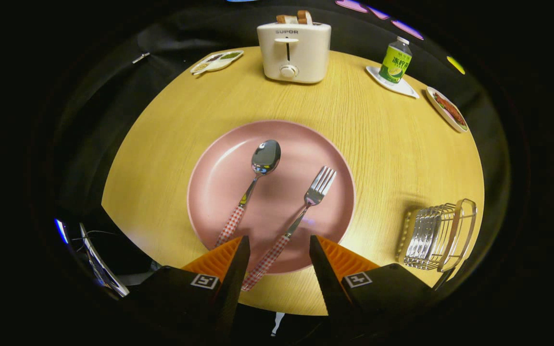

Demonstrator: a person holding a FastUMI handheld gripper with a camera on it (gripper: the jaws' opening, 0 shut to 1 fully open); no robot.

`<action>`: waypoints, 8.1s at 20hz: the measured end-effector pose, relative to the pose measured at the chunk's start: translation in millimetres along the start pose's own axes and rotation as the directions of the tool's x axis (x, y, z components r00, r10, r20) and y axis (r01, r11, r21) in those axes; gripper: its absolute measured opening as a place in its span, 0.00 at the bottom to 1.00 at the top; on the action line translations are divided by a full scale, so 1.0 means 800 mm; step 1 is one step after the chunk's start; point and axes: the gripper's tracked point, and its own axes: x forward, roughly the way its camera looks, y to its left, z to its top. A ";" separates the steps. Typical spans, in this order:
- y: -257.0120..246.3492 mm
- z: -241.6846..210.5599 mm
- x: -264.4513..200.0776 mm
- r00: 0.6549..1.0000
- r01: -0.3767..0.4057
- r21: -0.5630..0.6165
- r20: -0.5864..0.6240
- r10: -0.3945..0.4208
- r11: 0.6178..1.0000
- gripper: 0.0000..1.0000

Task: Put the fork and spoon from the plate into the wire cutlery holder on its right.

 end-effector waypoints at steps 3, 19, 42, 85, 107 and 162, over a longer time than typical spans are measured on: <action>0.001 -0.002 0.014 0.999 0.006 0.027 -0.043 -0.005 1.000 0.64; -0.006 -0.001 -0.007 0.991 -0.074 0.082 -0.105 0.082 0.994 0.09; -0.292 -0.072 -0.211 0.821 -0.119 -0.218 -0.571 -0.027 0.969 0.09; -0.274 0.074 -0.298 0.933 -0.082 0.085 0.357 0.046 0.993 1.00; 0.048 0.048 -0.071 0.969 -0.183 -0.089 0.153 0.195 0.979 1.00; -0.294 -0.076 -0.225 0.837 -0.082 -0.270 -0.541 -0.080 0.959 0.10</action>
